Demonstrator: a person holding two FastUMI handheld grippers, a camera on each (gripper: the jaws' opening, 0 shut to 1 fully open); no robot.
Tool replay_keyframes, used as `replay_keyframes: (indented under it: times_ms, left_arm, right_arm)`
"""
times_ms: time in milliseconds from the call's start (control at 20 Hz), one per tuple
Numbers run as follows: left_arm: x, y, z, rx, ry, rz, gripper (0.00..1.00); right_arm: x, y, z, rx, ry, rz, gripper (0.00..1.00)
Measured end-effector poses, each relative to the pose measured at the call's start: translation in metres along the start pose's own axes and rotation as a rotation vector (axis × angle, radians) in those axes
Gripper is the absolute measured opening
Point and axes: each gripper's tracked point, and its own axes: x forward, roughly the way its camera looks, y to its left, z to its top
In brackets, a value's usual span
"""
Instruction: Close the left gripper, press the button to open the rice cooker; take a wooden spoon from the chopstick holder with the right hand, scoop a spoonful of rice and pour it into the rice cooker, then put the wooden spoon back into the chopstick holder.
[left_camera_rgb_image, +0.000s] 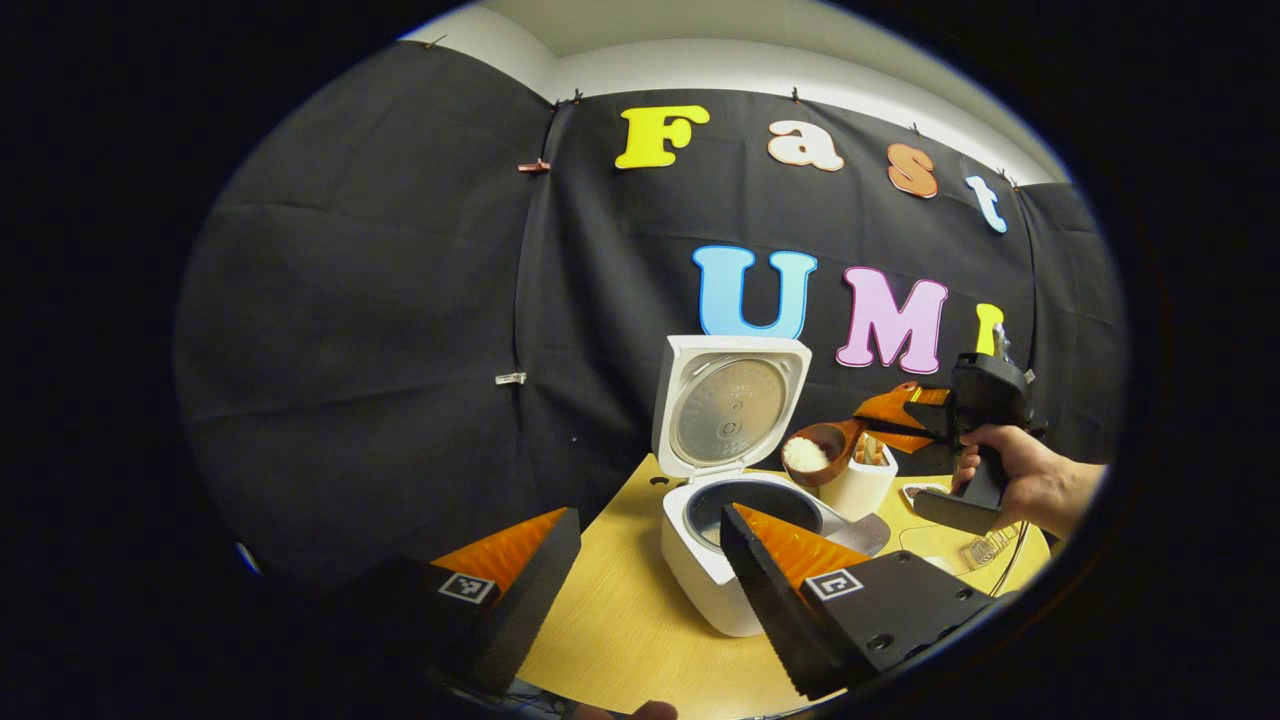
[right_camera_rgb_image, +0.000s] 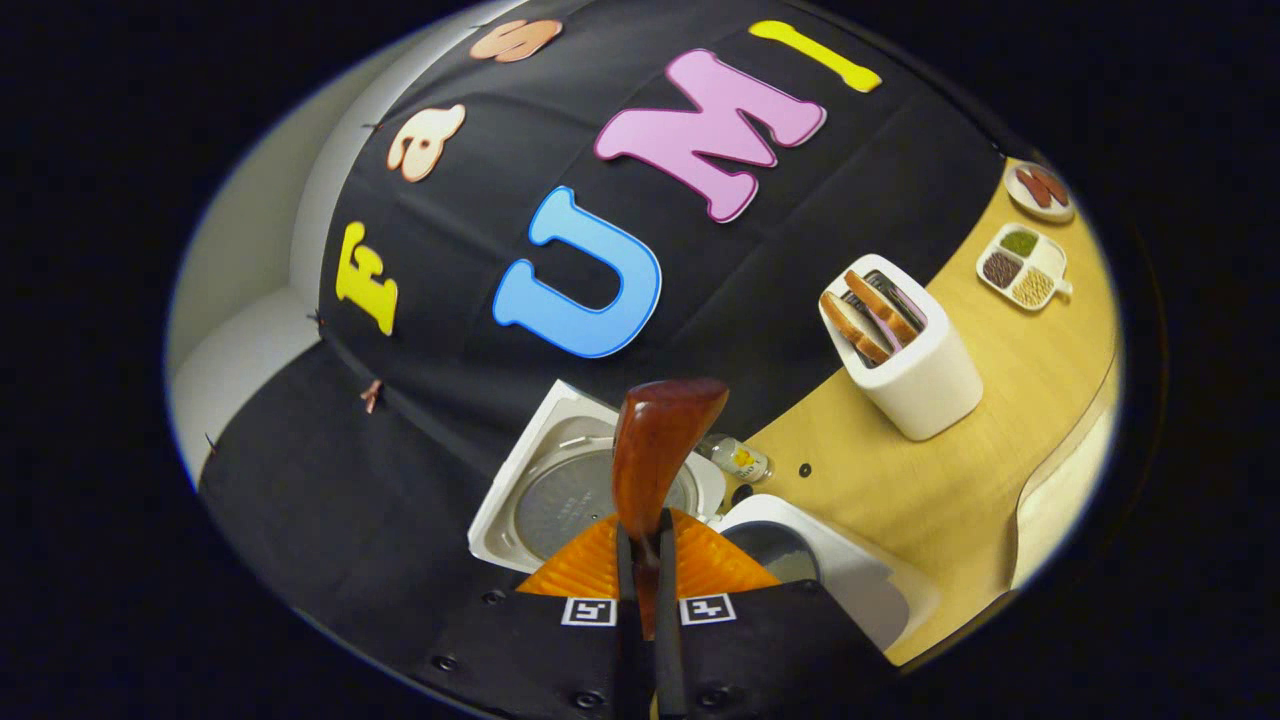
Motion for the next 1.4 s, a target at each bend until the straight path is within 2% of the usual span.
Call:
replay_keyframes:
  times_ms: [150, 350, 1100, 1300, 1400]
  left_arm:
    - [0.002, 0.005, -0.002, -0.011, 0.003, 0.007, 0.96]
    - [0.009, 0.009, -0.006, -0.033, 0.010, 0.009, 0.95]
    - [0.017, 0.022, -0.009, -0.068, 0.015, 0.019, 0.95]
    - [0.017, 0.025, -0.008, -0.050, 0.012, 0.022, 0.98]
    - [0.018, 0.025, -0.009, -0.054, 0.014, 0.020, 0.96]
  right_arm:
    - [0.016, -0.003, -0.006, -0.146, 0.027, -0.041, 0.08]
    - [0.025, 0.009, -0.010, -0.322, 0.042, -0.038, 0.08]
    - [0.029, 0.064, -0.020, -0.831, 0.034, 0.072, 0.08]
    - [0.023, 0.078, -0.026, -0.963, 0.038, 0.129, 0.08]
    - [0.019, 0.090, -0.030, -1.056, 0.031, 0.153, 0.08]
